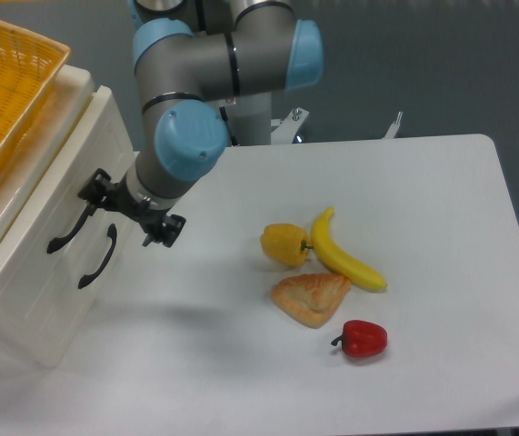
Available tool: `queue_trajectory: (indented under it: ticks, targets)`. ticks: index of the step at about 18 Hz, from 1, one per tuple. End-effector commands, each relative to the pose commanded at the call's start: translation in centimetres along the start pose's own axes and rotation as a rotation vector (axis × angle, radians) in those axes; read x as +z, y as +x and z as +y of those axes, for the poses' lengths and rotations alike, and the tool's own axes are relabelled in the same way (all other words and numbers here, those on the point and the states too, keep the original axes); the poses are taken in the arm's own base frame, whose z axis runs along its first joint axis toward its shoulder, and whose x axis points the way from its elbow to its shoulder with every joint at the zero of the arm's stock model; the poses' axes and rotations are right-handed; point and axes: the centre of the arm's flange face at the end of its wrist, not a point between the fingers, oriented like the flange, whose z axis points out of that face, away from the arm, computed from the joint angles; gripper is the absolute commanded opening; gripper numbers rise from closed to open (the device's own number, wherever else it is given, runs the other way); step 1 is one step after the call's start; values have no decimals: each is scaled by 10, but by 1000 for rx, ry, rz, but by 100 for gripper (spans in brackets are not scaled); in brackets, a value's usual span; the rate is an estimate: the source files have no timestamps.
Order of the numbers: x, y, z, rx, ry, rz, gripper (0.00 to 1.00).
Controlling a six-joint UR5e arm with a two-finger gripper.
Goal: Slide open the top white drawer
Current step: 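Lower the gripper onto the upper drawer's black handle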
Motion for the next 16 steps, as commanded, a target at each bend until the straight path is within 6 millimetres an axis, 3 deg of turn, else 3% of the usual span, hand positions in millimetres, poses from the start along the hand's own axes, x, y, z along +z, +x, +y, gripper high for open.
queue_trajectory:
  ticks: [16]
  targets:
    - [23, 12, -3, 22, -41, 4, 100]
